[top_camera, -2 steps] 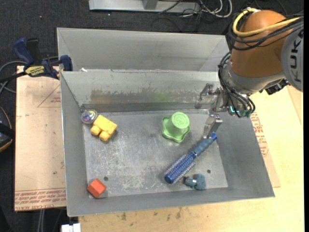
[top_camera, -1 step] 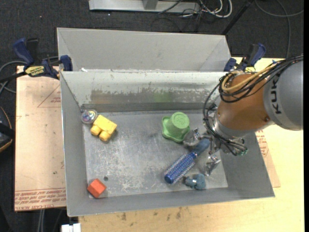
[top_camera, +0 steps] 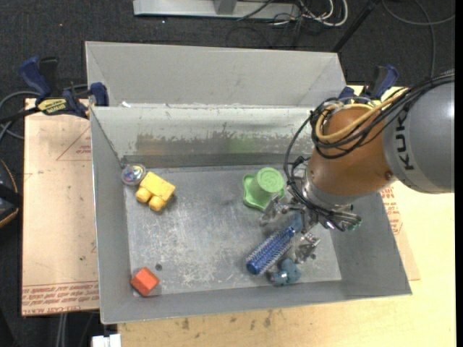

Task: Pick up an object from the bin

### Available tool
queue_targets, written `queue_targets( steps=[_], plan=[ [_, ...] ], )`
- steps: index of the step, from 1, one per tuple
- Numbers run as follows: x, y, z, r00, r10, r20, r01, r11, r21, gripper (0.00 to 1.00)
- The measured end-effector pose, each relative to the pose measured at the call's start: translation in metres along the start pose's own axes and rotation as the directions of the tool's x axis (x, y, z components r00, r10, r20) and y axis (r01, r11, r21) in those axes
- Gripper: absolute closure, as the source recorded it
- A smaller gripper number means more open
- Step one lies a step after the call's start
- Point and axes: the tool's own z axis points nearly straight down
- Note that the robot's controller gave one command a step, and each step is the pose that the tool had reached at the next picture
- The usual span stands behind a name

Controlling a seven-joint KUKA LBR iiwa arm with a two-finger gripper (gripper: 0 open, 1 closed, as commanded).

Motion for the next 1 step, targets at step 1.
queue_targets(
  steps=[1],
  plan=[
    [-0.0008,0.0044,0.0005,0.98,-0.197,-0.001,0.197,0.98,0.0,0.0]
  ],
)
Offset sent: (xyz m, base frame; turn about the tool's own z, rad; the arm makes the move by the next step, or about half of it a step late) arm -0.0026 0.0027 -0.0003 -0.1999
